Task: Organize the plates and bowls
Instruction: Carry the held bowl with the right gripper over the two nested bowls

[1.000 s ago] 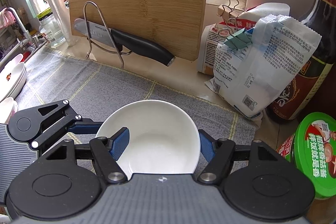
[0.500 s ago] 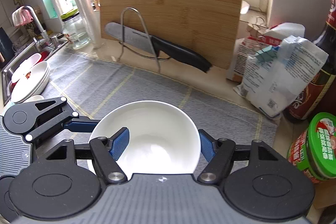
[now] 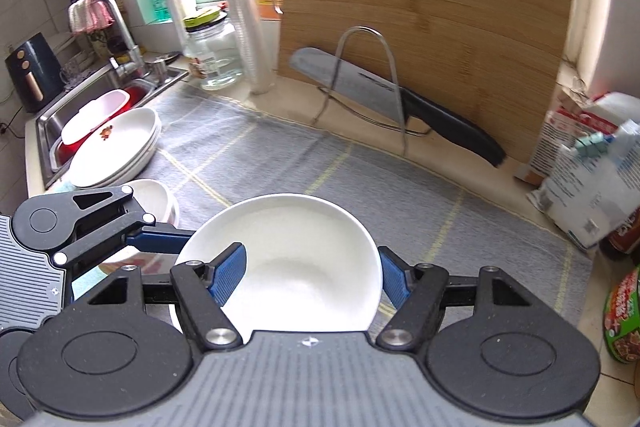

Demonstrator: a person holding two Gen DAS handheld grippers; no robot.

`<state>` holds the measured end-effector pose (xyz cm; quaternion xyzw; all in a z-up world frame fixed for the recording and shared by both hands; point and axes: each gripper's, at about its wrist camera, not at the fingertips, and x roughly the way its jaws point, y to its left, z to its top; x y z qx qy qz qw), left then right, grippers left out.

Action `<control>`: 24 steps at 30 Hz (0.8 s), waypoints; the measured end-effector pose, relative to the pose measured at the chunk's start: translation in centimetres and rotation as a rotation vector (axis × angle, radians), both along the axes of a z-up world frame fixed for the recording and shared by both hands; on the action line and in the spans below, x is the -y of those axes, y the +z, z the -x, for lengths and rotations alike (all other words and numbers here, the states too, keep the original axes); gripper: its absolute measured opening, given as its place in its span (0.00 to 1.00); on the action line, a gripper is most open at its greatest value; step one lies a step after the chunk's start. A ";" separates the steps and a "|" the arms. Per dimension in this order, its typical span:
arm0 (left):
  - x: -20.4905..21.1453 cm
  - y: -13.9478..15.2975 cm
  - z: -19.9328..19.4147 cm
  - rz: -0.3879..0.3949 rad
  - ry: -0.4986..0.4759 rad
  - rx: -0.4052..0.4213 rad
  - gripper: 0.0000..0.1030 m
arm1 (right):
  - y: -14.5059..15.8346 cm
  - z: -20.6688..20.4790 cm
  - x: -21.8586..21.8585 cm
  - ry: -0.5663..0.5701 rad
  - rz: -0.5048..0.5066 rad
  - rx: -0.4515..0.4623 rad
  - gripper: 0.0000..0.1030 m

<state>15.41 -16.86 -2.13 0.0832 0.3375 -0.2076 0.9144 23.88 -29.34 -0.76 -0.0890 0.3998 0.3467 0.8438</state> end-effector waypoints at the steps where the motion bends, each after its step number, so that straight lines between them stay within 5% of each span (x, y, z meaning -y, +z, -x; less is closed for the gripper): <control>1: -0.5 0.1 0.3 -0.002 0.010 0.001 0.84 | 0.2 0.2 -0.6 0.009 -0.002 0.003 0.73; 24: -10.5 1.7 4.5 -0.017 0.216 0.017 0.84 | 1.7 3.0 -13.5 0.210 -0.022 0.033 0.74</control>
